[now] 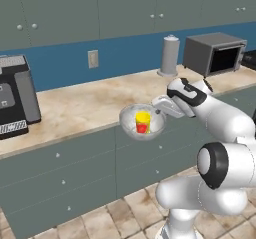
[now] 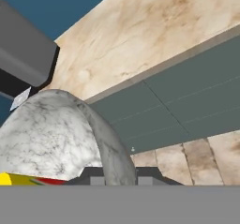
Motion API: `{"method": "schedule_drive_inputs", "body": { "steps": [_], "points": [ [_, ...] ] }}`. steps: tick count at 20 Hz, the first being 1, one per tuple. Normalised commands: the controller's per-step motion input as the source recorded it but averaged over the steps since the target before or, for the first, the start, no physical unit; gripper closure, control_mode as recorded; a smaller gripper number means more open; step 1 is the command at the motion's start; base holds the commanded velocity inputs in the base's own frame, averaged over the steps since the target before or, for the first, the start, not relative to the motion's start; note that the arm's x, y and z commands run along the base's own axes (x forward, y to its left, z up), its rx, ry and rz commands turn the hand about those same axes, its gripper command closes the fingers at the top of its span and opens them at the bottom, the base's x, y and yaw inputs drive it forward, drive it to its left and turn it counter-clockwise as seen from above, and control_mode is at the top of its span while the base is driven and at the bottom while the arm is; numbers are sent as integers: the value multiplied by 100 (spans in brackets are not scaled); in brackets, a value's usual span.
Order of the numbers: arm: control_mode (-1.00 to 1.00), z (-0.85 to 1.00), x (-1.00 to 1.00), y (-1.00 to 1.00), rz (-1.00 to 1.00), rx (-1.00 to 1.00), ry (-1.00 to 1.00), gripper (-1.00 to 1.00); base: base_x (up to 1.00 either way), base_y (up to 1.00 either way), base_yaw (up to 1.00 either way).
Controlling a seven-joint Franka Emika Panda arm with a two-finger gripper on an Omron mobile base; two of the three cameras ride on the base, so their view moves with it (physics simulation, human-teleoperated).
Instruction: Place the cup inside the bowl on the dining table and move the bowl to any counter.
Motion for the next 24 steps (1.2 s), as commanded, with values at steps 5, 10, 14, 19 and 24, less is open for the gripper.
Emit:
{"method": "schedule_drive_inputs", "body": {
  "steps": [5,10,14,19,24],
  "points": [
    [100,0,0,0,0,0,0,100,47,7,0],
    [100,0,0,0,0,0,0,100,53,20,0],
    [100,0,0,0,0,0,0,100,50,14,0],
    [100,0,0,0,0,0,0,100,40,3,0],
    [100,0,0,0,0,0,0,100,47,2,0]
  ]
}}
